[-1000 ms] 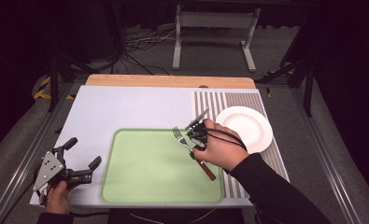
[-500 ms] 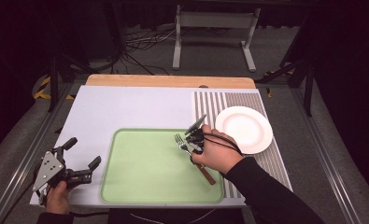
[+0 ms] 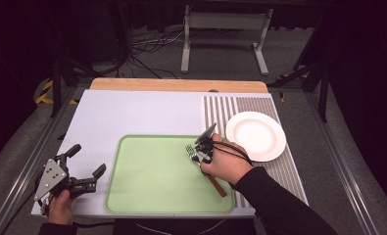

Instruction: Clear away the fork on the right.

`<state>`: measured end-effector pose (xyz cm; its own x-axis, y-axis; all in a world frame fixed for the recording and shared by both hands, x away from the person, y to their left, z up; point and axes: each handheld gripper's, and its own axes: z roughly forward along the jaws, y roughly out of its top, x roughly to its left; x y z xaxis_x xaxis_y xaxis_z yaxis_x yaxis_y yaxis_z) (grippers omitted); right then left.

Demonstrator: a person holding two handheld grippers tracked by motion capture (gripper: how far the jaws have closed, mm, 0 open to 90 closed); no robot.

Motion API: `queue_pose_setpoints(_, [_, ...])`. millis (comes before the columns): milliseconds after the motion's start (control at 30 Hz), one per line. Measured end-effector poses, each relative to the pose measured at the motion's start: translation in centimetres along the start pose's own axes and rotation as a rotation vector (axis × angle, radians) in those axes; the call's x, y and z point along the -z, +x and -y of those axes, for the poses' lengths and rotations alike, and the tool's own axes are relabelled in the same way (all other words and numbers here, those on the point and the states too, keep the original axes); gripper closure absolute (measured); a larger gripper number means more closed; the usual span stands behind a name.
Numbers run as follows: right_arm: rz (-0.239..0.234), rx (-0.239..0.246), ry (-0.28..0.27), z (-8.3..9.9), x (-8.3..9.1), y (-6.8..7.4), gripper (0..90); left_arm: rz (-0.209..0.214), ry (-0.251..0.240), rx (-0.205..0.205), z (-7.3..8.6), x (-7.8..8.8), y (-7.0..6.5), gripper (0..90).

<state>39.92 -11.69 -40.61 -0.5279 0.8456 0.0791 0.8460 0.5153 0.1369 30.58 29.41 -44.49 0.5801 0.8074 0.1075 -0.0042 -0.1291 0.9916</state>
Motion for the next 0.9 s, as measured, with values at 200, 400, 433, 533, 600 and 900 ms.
queue_pose_setpoints(200, [0.002, -0.016, 0.009, 0.01, -0.23, 0.01, 77.5, 0.0, -0.001, 0.0, 0.0, 0.0, 0.0, 0.0])
queue_pose_setpoints(400, [-0.001, -0.022, 0.019, 0.0, -0.37, 0.03, 77.5, -0.001, -0.001, 0.003, 0.0, 0.01, -0.01, 0.0])
queue_pose_setpoints(433, [-0.001, -0.023, 0.019, 0.0, -0.38, 0.04, 77.4, -0.001, -0.002, 0.004, 0.0, 0.01, -0.02, 0.0])
queue_pose_setpoints(533, [-0.003, -0.024, 0.023, 0.01, -0.42, 0.03, 77.0, -0.001, -0.002, 0.004, 0.0, 0.0, -0.03, 0.0])
queue_pose_setpoints(600, [-0.009, -0.021, 0.026, 0.02, -0.49, 0.0, 72.9, 0.0, 0.0, -0.001, -0.01, 0.0, 0.0, 0.0])
queue_pose_setpoints(900, [-0.031, 0.045, -0.064, -0.22, 0.15, -0.08, 53.0, -0.002, -0.001, 0.003, -0.01, 0.01, -0.03, 0.0])
